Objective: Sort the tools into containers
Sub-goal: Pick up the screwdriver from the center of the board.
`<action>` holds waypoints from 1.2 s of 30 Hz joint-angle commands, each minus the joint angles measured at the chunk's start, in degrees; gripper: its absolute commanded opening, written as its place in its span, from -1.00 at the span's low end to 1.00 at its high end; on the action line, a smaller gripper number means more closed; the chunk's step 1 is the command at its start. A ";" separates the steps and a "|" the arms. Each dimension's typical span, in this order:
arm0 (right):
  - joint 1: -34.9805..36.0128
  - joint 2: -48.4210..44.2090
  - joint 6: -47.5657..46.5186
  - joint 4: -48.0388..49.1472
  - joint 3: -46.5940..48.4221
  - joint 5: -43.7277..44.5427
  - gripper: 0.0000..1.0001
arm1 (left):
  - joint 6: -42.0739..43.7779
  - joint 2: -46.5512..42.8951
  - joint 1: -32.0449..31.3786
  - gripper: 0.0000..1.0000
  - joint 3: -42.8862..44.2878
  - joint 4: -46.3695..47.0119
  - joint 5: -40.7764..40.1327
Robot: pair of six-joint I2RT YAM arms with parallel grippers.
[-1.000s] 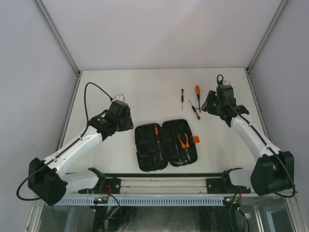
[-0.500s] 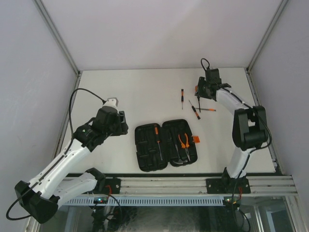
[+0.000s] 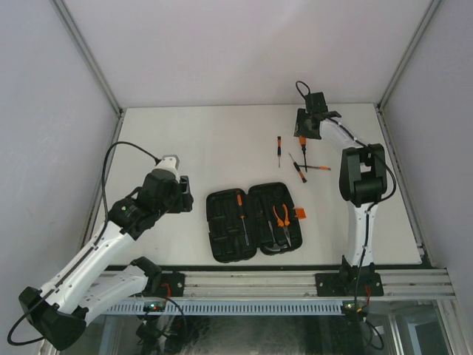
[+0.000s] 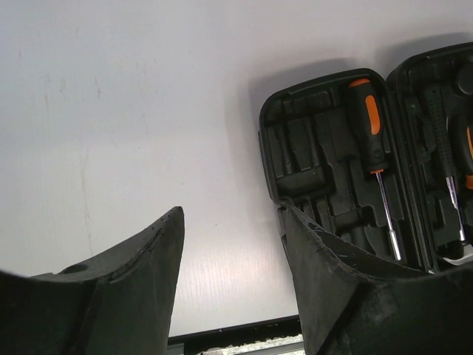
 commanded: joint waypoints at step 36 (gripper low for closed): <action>-0.04 16.92 -6.29 -20.34 25.62 -0.69 -0.19 | -0.70 2.60 1.19 0.22 -0.09 0.66 -0.44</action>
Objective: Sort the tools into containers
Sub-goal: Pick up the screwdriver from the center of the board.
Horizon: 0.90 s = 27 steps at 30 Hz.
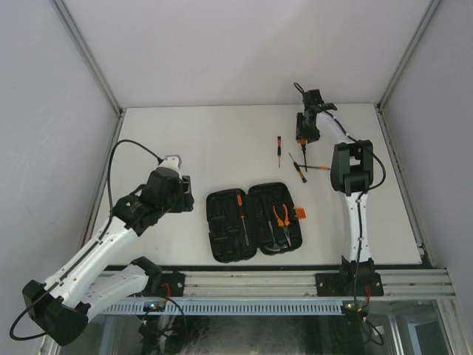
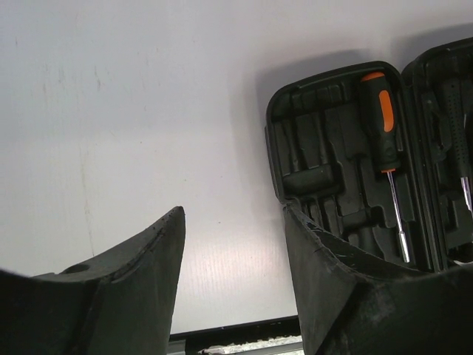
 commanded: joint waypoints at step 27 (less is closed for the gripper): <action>1.57 -8.66 -1.88 0.10 -2.21 6.88 -1.00 | -0.26 -1.61 4.15 0.21 -0.54 2.43 4.16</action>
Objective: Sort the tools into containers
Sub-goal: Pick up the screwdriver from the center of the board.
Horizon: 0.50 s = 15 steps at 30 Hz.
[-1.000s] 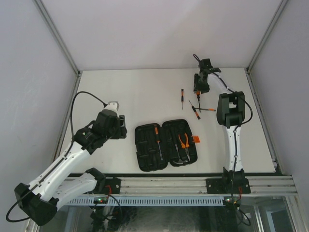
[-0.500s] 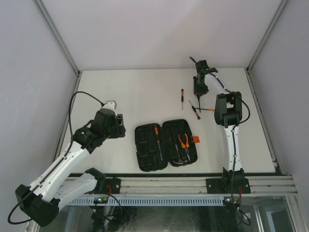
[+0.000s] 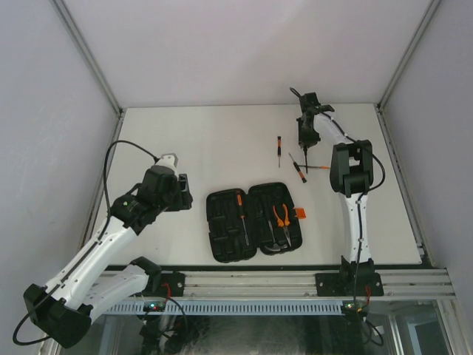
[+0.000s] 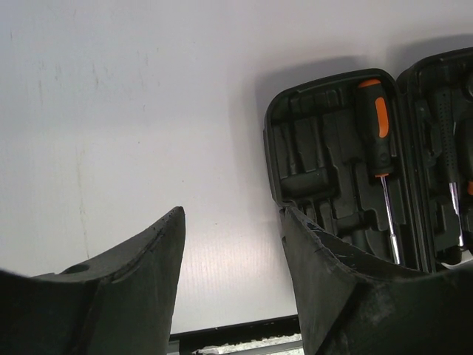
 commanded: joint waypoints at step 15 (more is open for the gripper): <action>3.52 -38.24 4.89 15.24 -23.84 1.23 -1.00 | 0.35 -5.27 2.45 0.22 -0.91 3.35 1.82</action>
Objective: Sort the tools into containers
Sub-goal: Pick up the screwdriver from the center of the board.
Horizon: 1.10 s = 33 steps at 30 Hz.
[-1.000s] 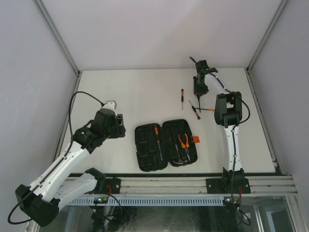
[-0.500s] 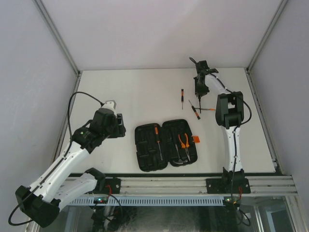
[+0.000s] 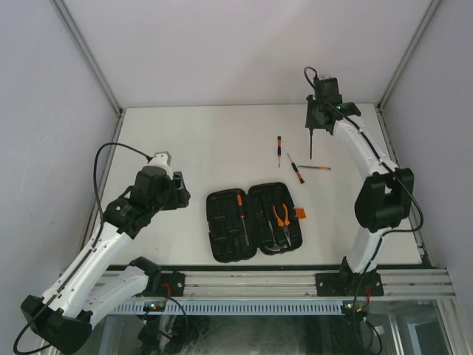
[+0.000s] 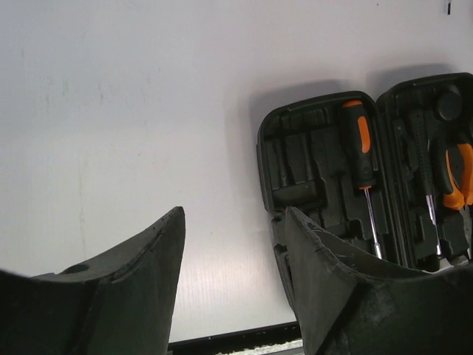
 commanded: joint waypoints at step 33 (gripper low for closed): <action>49.03 -50.70 -23.64 59.24 -64.58 -12.99 -1.00 | -6.29 -19.91 0.68 0.30 -5.67 2.95 15.19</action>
